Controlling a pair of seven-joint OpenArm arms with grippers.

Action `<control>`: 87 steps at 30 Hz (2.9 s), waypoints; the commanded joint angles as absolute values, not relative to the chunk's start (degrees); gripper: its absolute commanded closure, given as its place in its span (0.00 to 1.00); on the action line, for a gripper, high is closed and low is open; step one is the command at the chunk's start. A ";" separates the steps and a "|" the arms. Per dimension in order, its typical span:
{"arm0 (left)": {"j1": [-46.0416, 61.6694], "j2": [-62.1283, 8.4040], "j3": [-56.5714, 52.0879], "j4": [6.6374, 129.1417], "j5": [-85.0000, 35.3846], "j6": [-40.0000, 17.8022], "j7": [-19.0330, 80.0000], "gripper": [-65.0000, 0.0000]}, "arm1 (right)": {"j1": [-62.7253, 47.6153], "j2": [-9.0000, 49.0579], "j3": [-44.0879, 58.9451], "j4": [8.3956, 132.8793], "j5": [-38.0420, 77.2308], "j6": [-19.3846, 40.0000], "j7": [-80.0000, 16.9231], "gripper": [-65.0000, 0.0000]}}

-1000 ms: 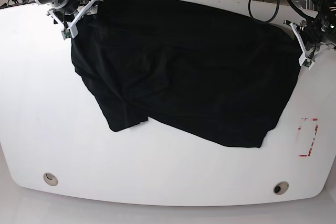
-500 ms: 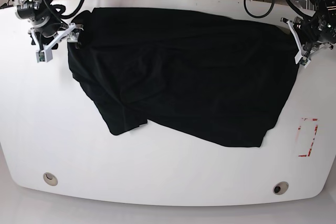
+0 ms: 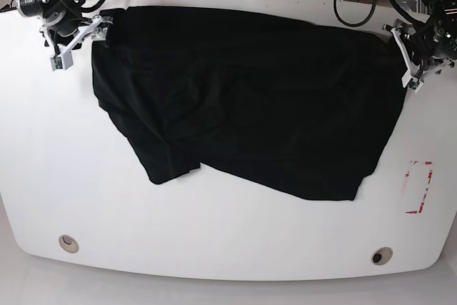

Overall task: Fold the T-shirt properly
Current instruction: 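Open the right gripper and regrasp the shirt edge beside it, then move the left gripper along the shirt edge and grasp it lower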

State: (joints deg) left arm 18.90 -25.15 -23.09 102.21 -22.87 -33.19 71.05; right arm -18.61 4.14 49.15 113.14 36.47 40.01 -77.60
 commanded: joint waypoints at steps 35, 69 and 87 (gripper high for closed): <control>8.48 -25.63 -33.36 103.16 -23.34 -40.00 72.04 0.20 | 0.84 8.22 41.54 84.00 19.30 40.00 -56.92 0.16; 2.51 -22.55 -43.56 106.42 -33.98 -40.00 76.00 0.20 | -0.75 5.05 36.44 83.21 19.21 40.00 -56.75 0.98; -20.18 -15.25 -33.01 81.36 -16.40 -37.67 60.97 0.20 | 1.36 8.40 36.18 83.38 14.02 40.00 -56.92 0.98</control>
State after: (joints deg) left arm -18.13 -15.05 -33.32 83.59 -16.64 -38.87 64.07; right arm 1.04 7.64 36.05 82.85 15.99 40.38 -55.75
